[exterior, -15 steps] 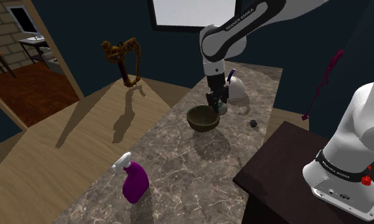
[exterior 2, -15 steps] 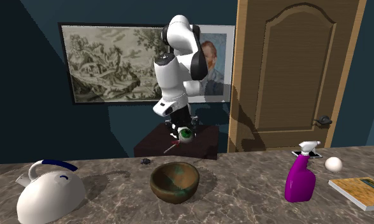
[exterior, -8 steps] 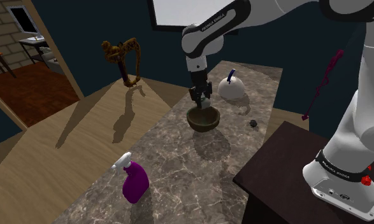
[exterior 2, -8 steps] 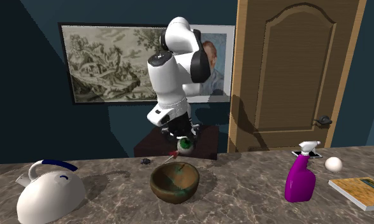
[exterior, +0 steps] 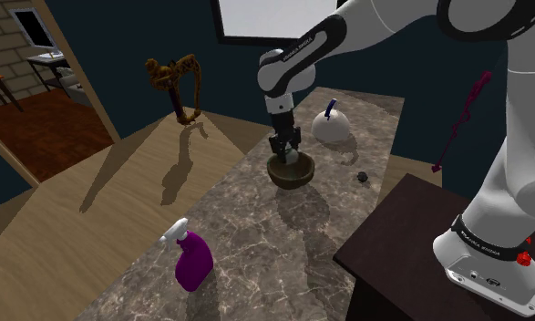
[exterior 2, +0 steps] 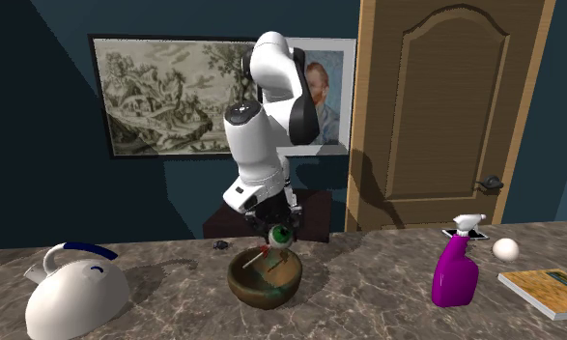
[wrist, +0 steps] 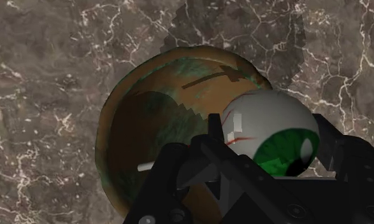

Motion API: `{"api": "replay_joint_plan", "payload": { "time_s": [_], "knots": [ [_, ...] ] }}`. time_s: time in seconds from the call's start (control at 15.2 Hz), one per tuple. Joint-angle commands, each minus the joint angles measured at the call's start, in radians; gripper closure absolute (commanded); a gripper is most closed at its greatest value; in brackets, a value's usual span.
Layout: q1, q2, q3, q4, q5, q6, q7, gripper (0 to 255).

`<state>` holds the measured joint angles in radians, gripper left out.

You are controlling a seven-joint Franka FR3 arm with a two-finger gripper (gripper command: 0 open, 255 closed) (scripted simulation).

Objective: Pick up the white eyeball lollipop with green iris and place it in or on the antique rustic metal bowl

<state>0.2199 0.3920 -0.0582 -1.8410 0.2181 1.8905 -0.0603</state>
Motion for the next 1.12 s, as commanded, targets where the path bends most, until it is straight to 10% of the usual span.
{"api": "replay_joint_plan", "payload": {
  "time_s": [0.0, 0.86, 0.92, 1.06],
  "knots": [
    [-0.001, 0.015, 0.000, -0.008, 0.002, 0.022, -0.006, 255],
    [-0.001, 0.056, 0.003, -0.021, 0.009, 0.076, -0.017, 255],
    [-0.001, 0.056, 0.003, -0.021, 0.009, 0.076, -0.017, 0],
    [-0.001, 0.056, 0.003, -0.022, 0.009, 0.076, -0.017, 0]
  ]
}}
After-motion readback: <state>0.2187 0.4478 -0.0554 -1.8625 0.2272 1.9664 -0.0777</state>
